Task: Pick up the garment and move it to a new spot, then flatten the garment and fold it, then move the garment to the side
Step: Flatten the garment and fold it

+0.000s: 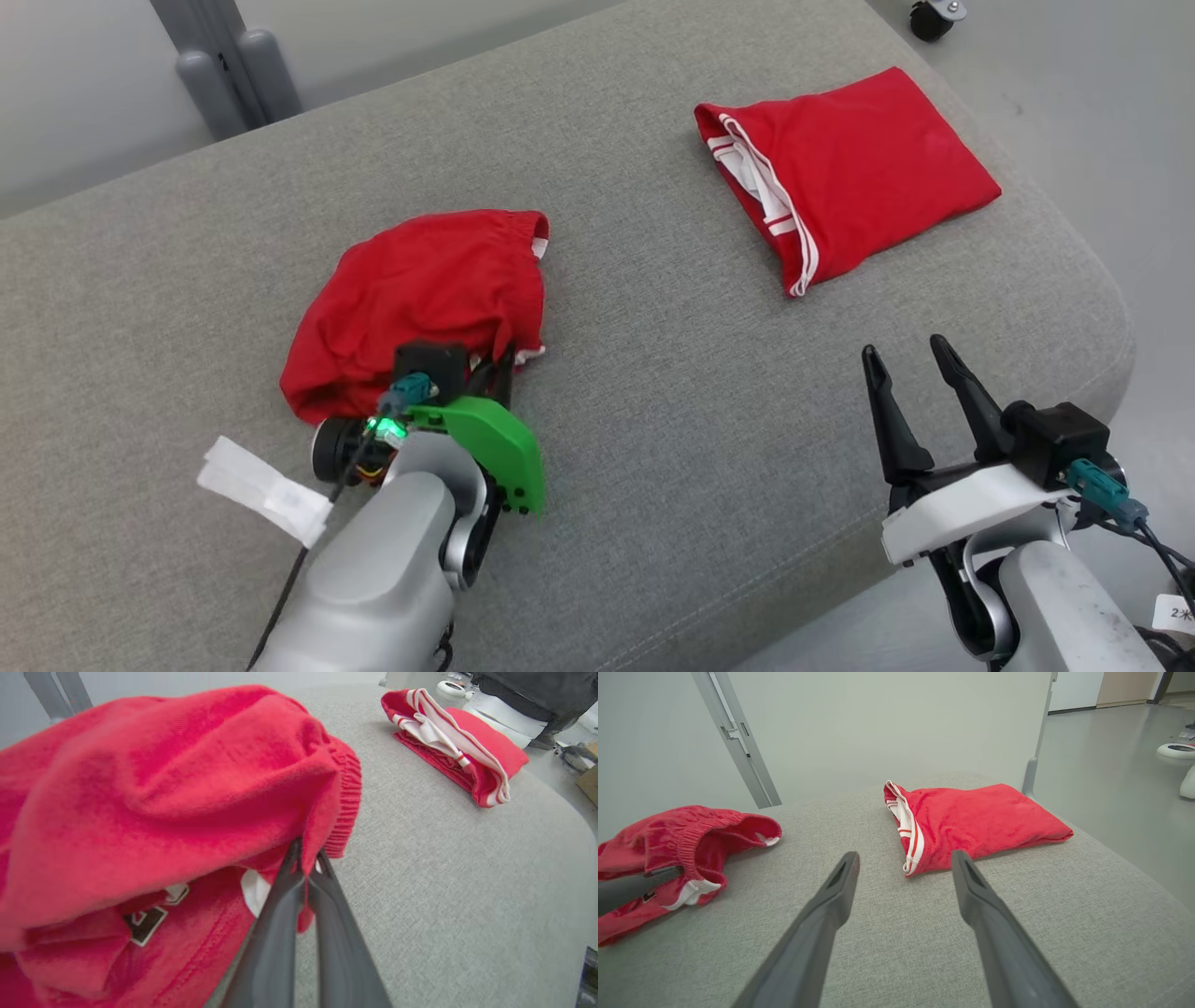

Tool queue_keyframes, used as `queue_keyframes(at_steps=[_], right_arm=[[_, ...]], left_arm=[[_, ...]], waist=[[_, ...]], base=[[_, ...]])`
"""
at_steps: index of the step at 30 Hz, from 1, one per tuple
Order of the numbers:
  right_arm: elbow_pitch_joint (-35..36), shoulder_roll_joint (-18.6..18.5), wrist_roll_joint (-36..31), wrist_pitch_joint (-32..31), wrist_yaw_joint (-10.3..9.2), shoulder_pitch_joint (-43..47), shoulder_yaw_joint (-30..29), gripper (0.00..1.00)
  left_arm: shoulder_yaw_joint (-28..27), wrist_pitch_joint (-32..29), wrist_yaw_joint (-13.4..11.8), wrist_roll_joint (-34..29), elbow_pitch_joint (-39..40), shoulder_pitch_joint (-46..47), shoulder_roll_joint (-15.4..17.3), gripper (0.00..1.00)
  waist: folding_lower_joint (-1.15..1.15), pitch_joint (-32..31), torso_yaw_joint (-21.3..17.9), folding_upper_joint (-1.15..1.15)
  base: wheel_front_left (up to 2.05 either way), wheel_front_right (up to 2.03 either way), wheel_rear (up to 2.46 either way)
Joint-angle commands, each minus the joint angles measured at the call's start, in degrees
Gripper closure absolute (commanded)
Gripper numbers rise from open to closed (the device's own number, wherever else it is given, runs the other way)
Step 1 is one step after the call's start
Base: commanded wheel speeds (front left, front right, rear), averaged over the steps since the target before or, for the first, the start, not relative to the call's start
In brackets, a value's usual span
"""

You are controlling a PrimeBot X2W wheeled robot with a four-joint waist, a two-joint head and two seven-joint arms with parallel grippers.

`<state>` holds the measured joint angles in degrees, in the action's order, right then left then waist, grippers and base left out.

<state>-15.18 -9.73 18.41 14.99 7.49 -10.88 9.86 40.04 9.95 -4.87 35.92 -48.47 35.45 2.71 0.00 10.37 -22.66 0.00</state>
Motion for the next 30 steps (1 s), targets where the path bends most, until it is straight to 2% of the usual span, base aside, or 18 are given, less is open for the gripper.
queue_keyframes(at_steps=[1, 4, 8, 11, 14, 18, 23, 27, 30], right_arm=[[0.3, 0.2, 0.0, 0.2, 0.01, -0.6, -0.2, 0.0], [0.5, 0.3, -0.3, 0.2, 0.01, -0.6, -0.6, 0.0], [0.4, 0.4, -0.3, 0.2, 0.01, -0.8, -0.5, 0.0], [0.4, 0.4, -0.4, 0.2, 0.01, -0.8, -0.4, 0.0], [0.1, 0.2, -0.4, 0.2, 0.01, -0.7, -0.5, 0.0], [0.0, 0.0, -0.3, 0.2, 0.01, -0.4, -0.3, 0.0], [0.1, -0.1, 0.1, 0.2, 0.01, -0.8, -0.1, 0.0], [0.4, -0.3, 0.0, 0.2, 0.01, -1.1, -0.3, 0.0], [0.5, -0.5, 0.0, 0.2, 0.01, -1.5, -0.3, 0.0]], left_arm=[[-1.0, 1.0, 1.5, 2.8, 1.0, 1.7, 0.4, 1.0], [-1.3, 2.7, 4.9, 8.3, 5.3, 4.2, 0.3, 1.0], [-1.5, 4.6, 7.9, 17.7, 13.4, 7.8, 0.3, 1.0], [-1.9, 5.2, 9.1, 24.9, 19.6, 10.1, 0.3, 1.0], [-5.5, 5.2, 10.0, 31.8, 26.9, 11.3, 0.4, 1.0], [-7.7, 5.1, 10.4, 37.1, 32.2, 11.9, 0.3, 1.0], [-10.5, 5.1, 7.8, 35.7, 31.0, 8.5, 0.3, 1.0], [-14.0, 5.2, 4.5, 29.5, 24.9, 2.5, 0.4, 1.0], [-19.1, 5.2, 3.4, 25.6, 20.2, -2.6, 0.3, 1.0]], waist=[[0.0, 0.1, 0.5, 0.0], [0.0, -0.1, 1.6, 0.0], [0.0, -0.7, 3.0, 0.0], [0.0, -1.2, 4.1, 0.0], [0.0, -1.6, 5.5, 0.0], [0.0, -2.0, 7.6, 0.0], [0.0, -1.7, 10.3, 0.0], [0.0, -1.0, 13.1, 0.0], [0.0, -0.5, 14.8, 0.0]], base=[[0.0, 0.0, 0.0], [0.0, 0.0, 0.0], [0.0, 0.0, 0.0], [0.0, 0.0, 0.0], [0.0, 0.0, 0.0], [0.0, 0.0, 0.0], [0.0, 0.0, 0.0], [0.0, 0.0, 0.0], [0.0, 0.0, 0.0]])
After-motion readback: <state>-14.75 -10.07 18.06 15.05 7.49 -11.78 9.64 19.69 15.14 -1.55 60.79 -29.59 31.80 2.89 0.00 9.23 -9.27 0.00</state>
